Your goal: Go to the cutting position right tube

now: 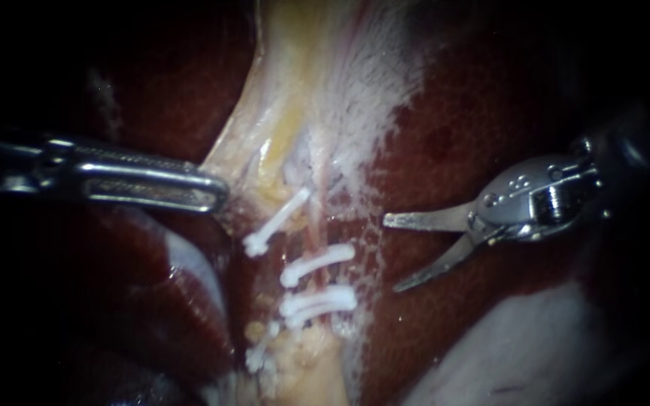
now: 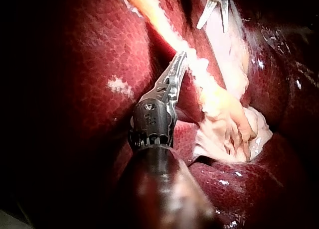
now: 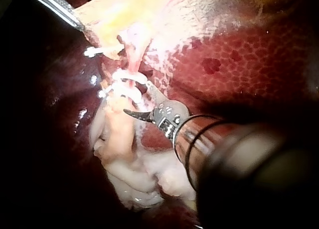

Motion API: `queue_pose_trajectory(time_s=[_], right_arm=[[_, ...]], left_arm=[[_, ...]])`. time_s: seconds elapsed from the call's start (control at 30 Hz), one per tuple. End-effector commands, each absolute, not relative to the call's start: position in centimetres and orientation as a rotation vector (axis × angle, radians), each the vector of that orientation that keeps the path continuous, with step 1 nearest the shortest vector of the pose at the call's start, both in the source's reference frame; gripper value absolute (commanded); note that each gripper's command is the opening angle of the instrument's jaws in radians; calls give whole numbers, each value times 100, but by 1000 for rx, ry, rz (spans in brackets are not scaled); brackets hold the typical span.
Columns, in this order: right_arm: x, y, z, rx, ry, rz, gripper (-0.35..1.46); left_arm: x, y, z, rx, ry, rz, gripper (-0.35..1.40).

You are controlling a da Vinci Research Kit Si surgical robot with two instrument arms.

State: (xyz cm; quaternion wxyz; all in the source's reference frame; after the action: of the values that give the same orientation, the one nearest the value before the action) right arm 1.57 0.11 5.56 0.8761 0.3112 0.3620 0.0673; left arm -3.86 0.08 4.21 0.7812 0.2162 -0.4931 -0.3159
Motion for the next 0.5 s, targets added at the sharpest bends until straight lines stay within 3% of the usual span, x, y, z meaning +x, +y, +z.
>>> queue_pose_trajectory(time_s=[0.03,0.5], right_arm=[[160,8,559,657,748,146,83],[199,-9,591,742,702,152,50]], left_arm=[[-385,9,414,459,-1069,-683,-35],[-382,7,395,453,-1081,-681,-35]])
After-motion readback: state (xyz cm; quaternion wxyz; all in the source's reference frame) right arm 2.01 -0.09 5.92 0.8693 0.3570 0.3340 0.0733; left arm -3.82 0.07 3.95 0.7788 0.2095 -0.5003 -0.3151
